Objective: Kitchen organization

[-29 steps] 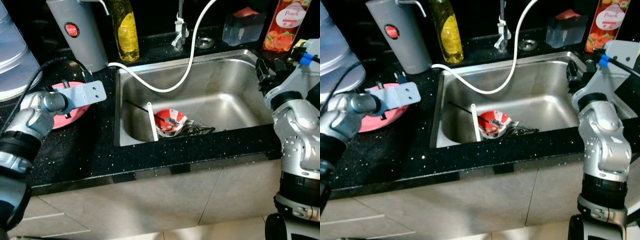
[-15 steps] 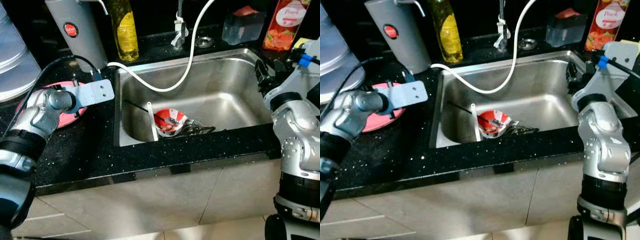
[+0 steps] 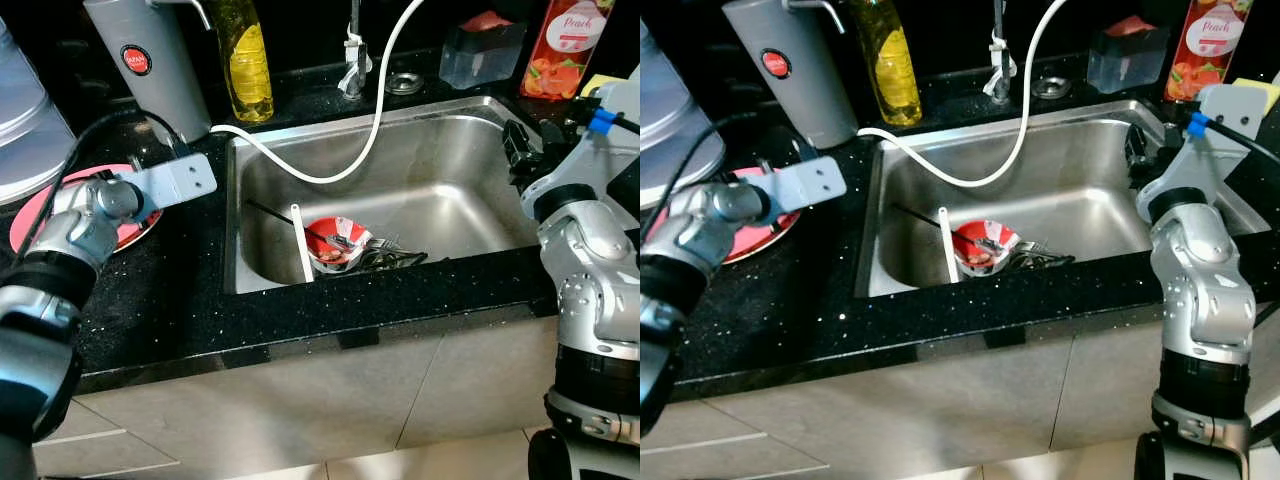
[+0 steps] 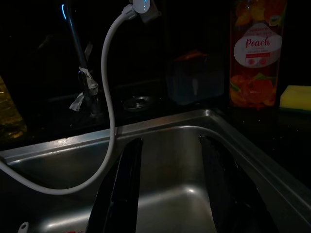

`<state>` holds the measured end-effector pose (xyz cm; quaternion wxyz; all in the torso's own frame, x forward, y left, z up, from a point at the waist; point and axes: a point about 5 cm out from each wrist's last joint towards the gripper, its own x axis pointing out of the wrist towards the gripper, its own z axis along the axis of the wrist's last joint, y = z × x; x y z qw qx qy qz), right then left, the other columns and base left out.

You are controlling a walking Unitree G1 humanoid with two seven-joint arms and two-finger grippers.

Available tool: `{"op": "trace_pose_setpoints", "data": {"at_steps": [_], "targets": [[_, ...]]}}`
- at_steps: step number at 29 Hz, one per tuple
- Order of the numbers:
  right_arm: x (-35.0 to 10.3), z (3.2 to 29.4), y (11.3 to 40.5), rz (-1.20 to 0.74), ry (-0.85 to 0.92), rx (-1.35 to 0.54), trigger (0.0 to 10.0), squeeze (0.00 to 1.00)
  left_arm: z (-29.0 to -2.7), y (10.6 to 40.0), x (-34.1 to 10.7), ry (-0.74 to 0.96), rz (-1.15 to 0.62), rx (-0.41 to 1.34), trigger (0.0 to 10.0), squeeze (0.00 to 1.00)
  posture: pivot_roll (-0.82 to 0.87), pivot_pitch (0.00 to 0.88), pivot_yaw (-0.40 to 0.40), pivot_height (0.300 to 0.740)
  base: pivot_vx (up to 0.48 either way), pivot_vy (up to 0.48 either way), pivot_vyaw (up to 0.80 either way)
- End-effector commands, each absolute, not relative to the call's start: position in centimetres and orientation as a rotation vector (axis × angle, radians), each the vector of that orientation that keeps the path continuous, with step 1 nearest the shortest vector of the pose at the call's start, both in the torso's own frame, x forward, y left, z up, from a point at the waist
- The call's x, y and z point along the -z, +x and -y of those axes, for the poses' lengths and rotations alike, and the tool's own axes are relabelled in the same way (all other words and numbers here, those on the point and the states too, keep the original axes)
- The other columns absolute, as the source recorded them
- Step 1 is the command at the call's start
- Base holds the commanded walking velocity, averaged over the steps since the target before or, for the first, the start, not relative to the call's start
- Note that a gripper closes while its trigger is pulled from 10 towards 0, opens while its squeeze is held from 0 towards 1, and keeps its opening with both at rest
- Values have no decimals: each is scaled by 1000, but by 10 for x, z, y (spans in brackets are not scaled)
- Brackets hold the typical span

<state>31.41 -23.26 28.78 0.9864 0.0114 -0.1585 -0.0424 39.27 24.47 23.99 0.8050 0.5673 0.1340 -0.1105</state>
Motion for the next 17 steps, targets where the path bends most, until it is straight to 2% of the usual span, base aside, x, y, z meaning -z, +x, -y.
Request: {"op": "trace_pose_setpoints", "data": {"at_steps": [1,3,7,12,17], "targets": [[-290,229,312,330,18,73,10000,0,-243,394,-251,1182,-223,224,10000,0,4,80,124,740,0,0,0],[-290,229,313,327,19,71,10000,0,-238,394,-262,1094,-176,229,10000,0,6,80,117,740,0,0,0],[-290,227,313,327,17,64,10000,0,-242,390,-259,1144,-217,250,10000,0,6,80,117,740,0,0,0],[-291,227,313,329,19,61,10000,0,-248,382,-252,1110,-259,294,10000,0,5,81,119,740,0,0,0],[-289,226,313,322,23,59,10000,0,-267,374,-239,1134,-337,260,10000,0,14,83,115,740,0,0,0]]}}
